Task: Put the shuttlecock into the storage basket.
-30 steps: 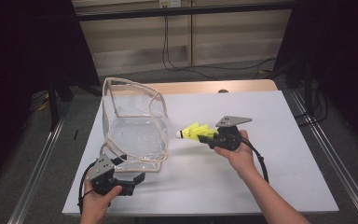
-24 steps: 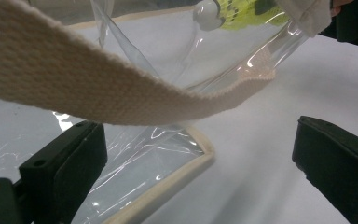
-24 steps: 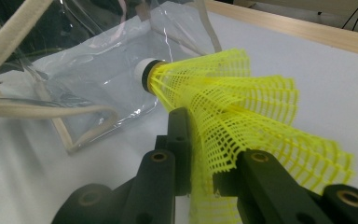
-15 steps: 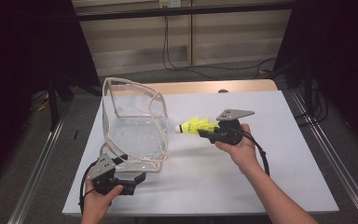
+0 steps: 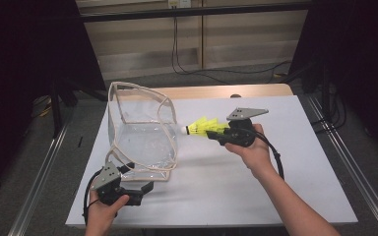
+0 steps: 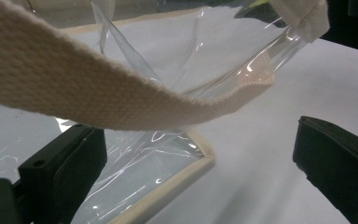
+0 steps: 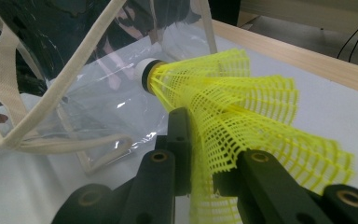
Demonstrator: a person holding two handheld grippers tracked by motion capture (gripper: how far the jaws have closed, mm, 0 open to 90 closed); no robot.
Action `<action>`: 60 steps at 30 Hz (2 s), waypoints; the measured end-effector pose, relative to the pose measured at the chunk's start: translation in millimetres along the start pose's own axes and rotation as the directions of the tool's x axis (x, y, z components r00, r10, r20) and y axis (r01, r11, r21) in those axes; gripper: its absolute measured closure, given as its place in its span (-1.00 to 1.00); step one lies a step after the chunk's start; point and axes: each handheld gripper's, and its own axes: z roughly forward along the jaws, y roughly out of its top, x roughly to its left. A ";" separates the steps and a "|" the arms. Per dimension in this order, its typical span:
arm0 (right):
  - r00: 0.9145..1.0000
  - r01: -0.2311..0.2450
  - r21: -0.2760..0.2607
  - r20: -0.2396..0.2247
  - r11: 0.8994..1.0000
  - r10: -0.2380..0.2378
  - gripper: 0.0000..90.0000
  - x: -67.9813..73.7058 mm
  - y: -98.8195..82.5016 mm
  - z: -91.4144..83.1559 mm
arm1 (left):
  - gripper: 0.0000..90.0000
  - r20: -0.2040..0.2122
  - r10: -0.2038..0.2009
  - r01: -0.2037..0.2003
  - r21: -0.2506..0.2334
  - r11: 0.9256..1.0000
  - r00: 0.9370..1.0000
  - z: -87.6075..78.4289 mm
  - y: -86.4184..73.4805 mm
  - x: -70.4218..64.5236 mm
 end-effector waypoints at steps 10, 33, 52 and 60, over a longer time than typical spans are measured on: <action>1.000 0.001 -0.001 0.010 1.000 -0.001 0.78 -1.6 9.5 -6.2 | -0.94 0.001 0.001 -0.001 -0.002 1.000 1.000 -0.1 -0.2 0.1; 1.000 0.003 -0.018 0.015 1.000 -0.003 0.78 0.4 29.7 -14.0 | -0.94 -0.001 -0.001 0.001 -0.010 1.000 1.000 -1.2 0.7 -0.3; 1.000 0.022 -0.025 0.003 0.999 -0.022 0.78 10.4 46.4 -11.7 | -0.94 -0.003 0.005 -0.005 -0.010 1.000 1.000 -1.3 0.7 -0.3; 0.999 0.033 -0.025 -0.006 0.999 -0.033 0.78 15.8 52.5 -9.5 | -0.94 -0.001 0.005 -0.005 -0.011 1.000 1.000 -1.3 0.7 -0.4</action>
